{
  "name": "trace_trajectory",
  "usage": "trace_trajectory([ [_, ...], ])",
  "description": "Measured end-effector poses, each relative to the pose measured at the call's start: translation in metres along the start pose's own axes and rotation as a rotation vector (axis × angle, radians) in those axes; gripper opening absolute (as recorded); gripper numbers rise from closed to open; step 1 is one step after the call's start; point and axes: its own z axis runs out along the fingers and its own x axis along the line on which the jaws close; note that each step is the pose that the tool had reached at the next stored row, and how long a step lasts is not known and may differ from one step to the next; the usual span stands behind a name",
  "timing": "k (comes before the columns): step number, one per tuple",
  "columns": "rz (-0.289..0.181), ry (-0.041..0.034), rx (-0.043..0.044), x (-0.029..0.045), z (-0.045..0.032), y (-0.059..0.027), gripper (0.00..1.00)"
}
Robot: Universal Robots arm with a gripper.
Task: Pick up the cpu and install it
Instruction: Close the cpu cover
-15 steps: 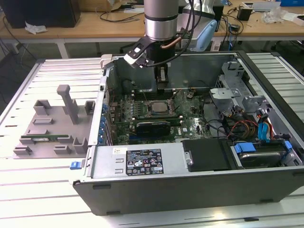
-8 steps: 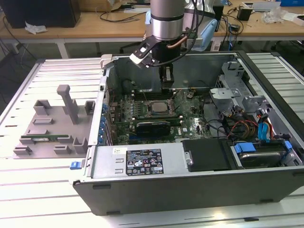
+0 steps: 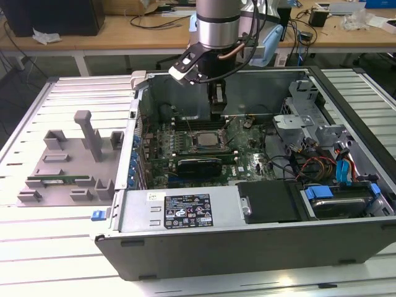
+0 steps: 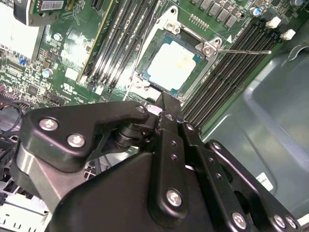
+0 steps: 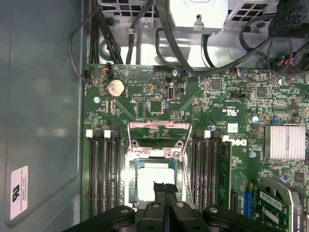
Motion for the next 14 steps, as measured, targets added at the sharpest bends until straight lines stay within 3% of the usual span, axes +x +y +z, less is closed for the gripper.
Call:
trace_trajectory([
  [7,0.0,0.0,0.0,-0.0002,0.0003,0.0133,0.11],
  [14,0.0,0.0001,0.0,-0.0007,0.0012,0.0444,0.11],
])
